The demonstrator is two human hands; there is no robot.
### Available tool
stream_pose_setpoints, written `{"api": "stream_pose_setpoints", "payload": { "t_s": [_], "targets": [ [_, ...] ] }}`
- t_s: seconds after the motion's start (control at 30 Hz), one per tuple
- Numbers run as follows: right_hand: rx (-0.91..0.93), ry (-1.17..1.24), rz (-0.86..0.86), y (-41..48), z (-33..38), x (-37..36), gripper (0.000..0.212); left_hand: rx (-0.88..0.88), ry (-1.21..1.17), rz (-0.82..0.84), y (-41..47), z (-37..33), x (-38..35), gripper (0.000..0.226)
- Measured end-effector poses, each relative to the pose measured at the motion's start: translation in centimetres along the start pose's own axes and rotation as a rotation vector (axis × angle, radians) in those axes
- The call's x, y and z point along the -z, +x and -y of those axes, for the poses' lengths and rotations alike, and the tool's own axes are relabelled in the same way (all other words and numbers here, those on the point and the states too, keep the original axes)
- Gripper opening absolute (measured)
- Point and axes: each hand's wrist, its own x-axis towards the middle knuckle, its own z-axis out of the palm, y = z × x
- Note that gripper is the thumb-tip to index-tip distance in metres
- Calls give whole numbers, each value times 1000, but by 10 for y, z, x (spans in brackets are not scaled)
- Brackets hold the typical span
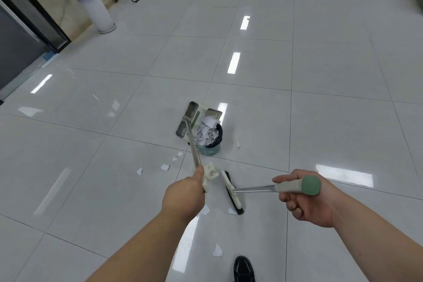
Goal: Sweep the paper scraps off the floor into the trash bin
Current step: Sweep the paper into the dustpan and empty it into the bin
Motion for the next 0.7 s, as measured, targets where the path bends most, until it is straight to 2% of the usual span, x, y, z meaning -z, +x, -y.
{"api": "stream_pose_setpoints", "payload": {
  "t_s": [0.27,0.63,0.7],
  "targets": [
    [-17,-1,-13,2,3,3,31,-109,85,115,-6,-8,-23,78],
    [-16,-12,-20,2,5,8,29,-142,-127,344,-18,7,-55,87],
    [-12,-20,-15,1,6,7,33,-118,-77,323,-17,13,-57,87]
  ]
}}
